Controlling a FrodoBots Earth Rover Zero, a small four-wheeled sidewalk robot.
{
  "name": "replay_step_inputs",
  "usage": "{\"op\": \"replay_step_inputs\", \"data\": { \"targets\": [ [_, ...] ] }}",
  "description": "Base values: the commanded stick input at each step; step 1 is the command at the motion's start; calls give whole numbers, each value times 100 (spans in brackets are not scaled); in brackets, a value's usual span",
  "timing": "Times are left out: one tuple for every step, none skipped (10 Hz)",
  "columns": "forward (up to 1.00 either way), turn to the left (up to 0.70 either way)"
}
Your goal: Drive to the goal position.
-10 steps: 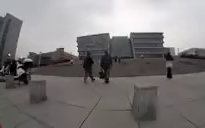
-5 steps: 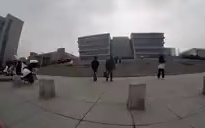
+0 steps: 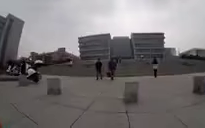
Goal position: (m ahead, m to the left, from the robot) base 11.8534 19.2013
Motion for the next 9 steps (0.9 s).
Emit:
{"op": "replay_step_inputs", "data": {
  "targets": [
    [0, 70],
    [0, 70],
    [0, 70],
    [0, 70],
    [0, 70],
    [0, 70],
    [0, 70],
    [0, 70],
    [0, 70]
  ]
}}
